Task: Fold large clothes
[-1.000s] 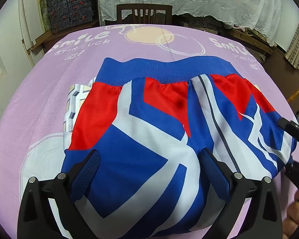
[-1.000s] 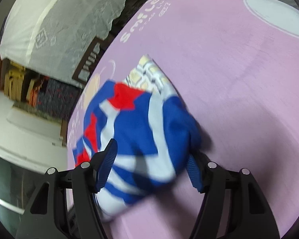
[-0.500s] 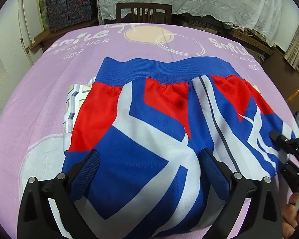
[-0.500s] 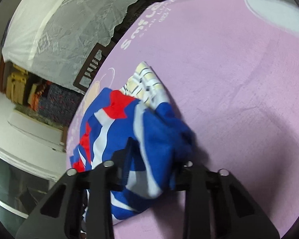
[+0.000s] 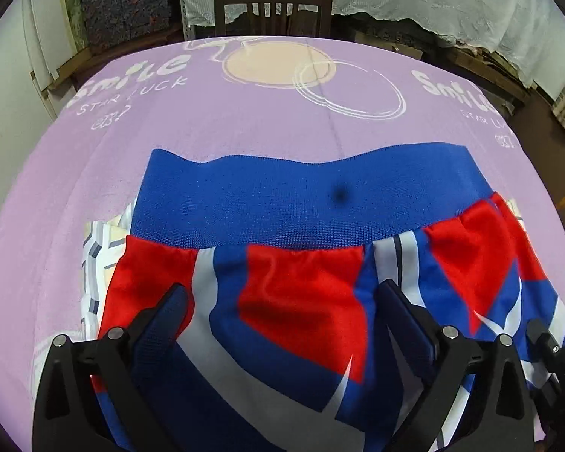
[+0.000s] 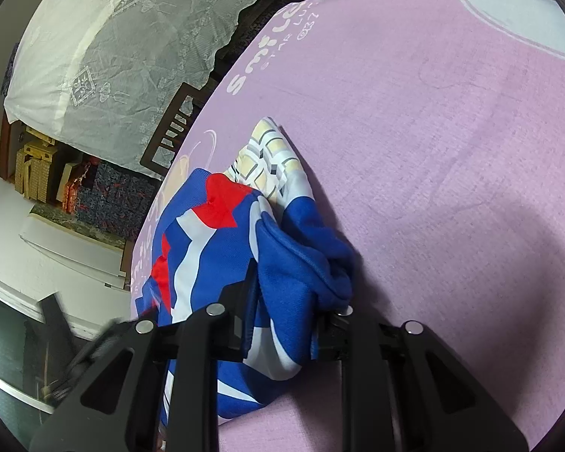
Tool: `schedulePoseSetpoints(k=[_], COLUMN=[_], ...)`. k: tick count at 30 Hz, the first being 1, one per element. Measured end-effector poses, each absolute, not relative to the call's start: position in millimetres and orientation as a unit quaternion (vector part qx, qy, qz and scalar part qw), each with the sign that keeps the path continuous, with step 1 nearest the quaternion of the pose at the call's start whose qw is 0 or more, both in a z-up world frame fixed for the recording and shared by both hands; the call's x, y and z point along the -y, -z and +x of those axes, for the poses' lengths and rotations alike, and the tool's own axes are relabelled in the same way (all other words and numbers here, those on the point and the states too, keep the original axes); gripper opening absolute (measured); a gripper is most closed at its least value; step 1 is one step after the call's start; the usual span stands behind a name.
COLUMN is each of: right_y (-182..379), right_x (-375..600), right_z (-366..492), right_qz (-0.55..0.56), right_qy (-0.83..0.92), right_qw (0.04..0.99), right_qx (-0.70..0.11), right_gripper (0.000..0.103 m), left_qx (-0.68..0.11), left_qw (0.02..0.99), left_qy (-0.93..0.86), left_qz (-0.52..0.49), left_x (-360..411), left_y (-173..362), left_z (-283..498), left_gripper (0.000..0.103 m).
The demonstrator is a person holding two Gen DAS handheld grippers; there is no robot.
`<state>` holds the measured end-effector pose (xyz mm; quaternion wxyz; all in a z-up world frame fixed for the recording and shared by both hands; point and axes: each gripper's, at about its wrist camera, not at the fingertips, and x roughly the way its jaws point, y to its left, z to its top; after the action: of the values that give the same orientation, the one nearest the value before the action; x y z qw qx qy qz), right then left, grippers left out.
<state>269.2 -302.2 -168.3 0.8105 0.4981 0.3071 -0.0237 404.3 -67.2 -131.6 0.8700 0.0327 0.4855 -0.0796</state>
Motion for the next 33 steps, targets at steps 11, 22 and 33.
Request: schedulePoseSetpoints(k=[11,22,33], right_y=[167.8,124.3,69.5], right_x=[300.8,273.6,174.6], right_z=[270.3,276.2,264.6], right_qz=[0.491,0.386,0.176], right_qy=[0.021,0.046,-0.036], right_qw=[0.814,0.870,0.954], right_qx=[-0.310,-0.304,-0.241], right_gripper=[0.021,0.008,0.008], left_qx=[-0.486,-0.492,-0.479], left_qw=[0.865,0.854,0.815], left_qy=[0.117,0.160,0.314], left_qz=[0.030,-0.057,-0.090], left_x=[28.3,-11.2,29.2], left_y=[121.7,107.3,30.2], left_z=[364.8,369.7,364.4], left_gripper=[0.100,0.100,0.100])
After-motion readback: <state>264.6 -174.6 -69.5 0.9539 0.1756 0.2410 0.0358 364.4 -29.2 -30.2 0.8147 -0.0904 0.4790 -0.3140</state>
